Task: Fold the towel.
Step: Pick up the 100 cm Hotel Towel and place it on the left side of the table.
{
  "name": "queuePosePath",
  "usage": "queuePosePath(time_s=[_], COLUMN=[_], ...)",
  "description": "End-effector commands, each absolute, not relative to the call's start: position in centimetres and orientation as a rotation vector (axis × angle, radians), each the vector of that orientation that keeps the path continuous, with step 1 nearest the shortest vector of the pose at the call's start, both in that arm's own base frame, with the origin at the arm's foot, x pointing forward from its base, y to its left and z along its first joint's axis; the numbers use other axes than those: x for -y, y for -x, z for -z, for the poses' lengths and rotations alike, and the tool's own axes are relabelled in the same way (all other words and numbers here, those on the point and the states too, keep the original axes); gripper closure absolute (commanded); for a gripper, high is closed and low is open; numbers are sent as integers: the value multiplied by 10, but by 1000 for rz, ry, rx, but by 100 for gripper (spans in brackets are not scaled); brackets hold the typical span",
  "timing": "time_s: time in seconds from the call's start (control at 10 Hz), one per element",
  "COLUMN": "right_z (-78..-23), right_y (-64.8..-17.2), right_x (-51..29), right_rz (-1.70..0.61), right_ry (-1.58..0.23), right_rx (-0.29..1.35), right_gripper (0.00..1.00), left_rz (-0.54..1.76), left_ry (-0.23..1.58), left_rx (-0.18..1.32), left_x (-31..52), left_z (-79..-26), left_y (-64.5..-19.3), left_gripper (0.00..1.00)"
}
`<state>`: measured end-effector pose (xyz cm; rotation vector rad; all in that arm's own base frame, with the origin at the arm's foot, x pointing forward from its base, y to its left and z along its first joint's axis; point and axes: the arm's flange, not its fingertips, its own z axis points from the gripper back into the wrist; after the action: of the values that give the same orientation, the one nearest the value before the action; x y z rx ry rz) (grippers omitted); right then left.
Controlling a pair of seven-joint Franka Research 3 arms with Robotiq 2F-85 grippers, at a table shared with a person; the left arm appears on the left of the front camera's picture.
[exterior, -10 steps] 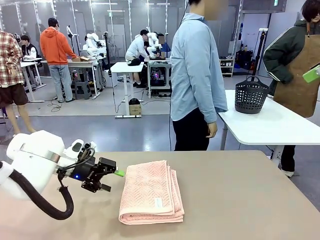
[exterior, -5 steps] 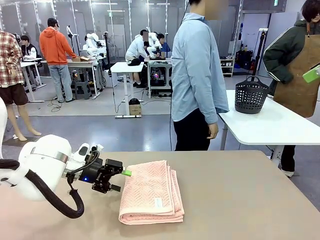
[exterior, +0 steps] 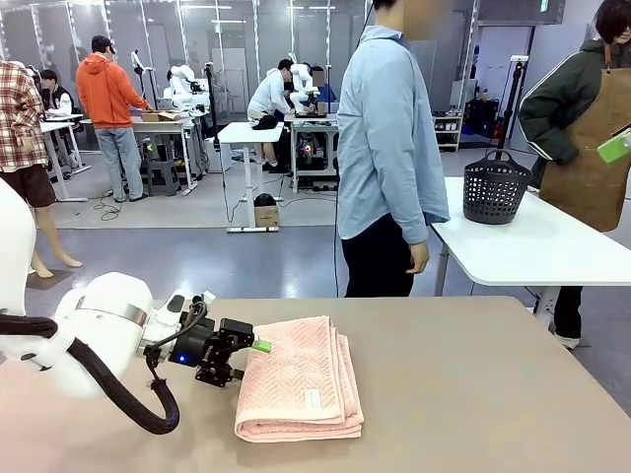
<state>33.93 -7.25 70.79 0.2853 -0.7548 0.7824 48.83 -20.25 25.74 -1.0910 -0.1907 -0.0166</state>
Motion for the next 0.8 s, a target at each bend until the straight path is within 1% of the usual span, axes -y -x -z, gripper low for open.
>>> queuePosePath(time_s=[0.0, 0.1, 0.2, 0.3, 0.4, 0.7], right_z=[-710, -710, -710, -710, -710, -710], right_y=[-340, -340, -340, -340, -340, -340], right_x=[72, 72, 72, 72, 72, 72], right_rz=[-763, -763, -763, -763, -763, -763], right_ry=[-283, -283, -283, -283, -283, -283], right_rx=[750, 750, 750, 750, 750, 750], right_gripper=[0, 0, 0, 0, 0, 0], left_rz=[1, -2, -5, 2, 3, 12], left_ry=[1158, 1164, 1167, 1165, 1163, 1146], left_rx=[229, 225, 228, 224, 223, 235], left_x=[206, 205, 204, 204, 203, 204], left_z=[-249, -246, -245, -244, -243, -244], left_y=[-495, -496, -497, -497, -497, -498], left_gripper=[26, 41, 76, 96, 100, 100])
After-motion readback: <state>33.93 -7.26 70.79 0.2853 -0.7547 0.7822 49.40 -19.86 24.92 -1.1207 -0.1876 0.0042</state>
